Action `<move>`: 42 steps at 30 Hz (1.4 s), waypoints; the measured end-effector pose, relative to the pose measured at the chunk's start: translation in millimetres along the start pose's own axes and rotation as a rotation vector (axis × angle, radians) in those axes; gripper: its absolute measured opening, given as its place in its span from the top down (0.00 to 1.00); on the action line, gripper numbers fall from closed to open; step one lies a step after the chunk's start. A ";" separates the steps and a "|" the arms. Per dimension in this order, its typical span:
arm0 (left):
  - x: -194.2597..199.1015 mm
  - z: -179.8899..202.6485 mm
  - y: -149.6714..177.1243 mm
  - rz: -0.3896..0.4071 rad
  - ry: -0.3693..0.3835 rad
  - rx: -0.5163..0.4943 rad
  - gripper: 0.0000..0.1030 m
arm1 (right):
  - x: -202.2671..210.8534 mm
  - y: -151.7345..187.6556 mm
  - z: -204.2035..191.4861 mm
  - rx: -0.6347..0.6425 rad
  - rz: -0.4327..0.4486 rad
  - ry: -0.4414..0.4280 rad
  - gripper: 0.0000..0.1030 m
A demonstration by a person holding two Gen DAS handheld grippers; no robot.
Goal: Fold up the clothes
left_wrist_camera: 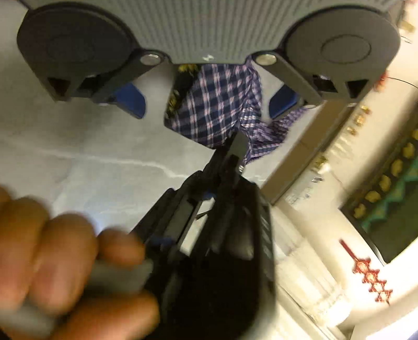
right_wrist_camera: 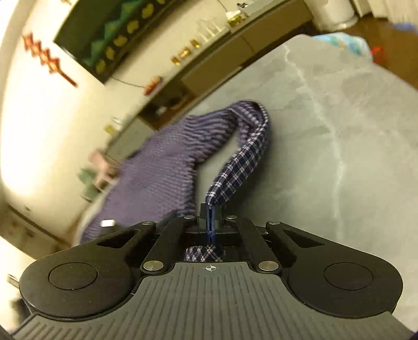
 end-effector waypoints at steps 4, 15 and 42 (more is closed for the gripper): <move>-10.7 -31.4 5.0 -0.058 0.024 0.085 0.94 | 5.1 -0.2 -3.9 0.029 0.021 0.008 0.91; 73.9 -392.3 57.5 0.054 0.015 1.103 0.95 | 69.7 54.7 -26.1 0.035 0.116 0.091 0.45; 103.9 -412.0 235.2 -0.200 0.038 1.357 0.94 | 71.1 202.9 -79.2 0.302 -0.007 0.385 1.00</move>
Point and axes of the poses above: each gripper's, at about its wrist camera, not at the fingertips, and x roughly against the way its jaws point, z to its right, y to its underside, the point moved 4 cm from there along -x, roughly the way its jaws point
